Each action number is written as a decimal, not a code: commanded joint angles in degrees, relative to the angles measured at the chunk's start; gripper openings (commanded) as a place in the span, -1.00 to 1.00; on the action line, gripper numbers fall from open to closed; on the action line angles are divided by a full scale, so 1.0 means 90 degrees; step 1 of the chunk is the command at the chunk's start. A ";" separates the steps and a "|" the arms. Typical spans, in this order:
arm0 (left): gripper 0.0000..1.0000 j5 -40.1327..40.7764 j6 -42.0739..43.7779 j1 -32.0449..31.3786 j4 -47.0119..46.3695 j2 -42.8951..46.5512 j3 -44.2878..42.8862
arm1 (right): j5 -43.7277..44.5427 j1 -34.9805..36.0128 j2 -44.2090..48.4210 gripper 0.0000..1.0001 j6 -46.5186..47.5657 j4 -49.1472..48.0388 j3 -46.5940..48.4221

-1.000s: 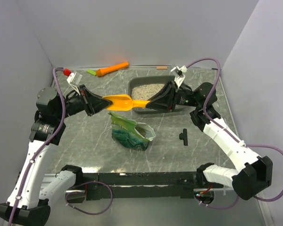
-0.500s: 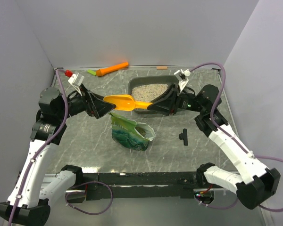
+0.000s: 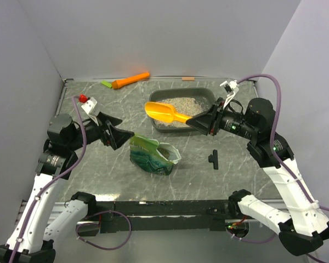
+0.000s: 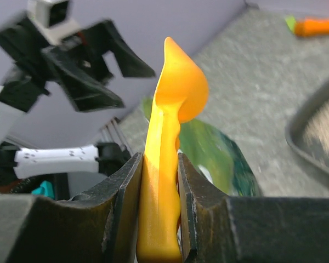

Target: Fill the litter box with clean litter

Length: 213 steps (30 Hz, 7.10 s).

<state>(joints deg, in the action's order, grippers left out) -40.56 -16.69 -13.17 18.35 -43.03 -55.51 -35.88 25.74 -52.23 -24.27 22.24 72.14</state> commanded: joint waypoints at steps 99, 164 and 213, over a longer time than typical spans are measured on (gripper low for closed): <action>-0.99 0.5014 0.2440 -0.3595 0.1838 -0.0014 0.0093 | 0.1994 0.1662 -0.0867 -1.00 0.1896 0.3359 0.1681; -0.98 0.6820 0.1463 -0.4757 -0.1365 -0.0610 0.1919 | 0.0023 0.1398 -0.5955 -1.00 0.0571 0.2895 0.1537; -0.98 0.8344 0.2177 -0.6047 -0.1394 -0.0503 0.2525 | -0.2801 -0.0369 -0.0937 -1.00 -0.1912 -0.2979 -0.4450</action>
<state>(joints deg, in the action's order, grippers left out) 32.93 3.40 -66.98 6.66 -48.34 -33.54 -56.86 23.64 -65.45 -42.06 -4.71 34.11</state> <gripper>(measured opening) 0.020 0.342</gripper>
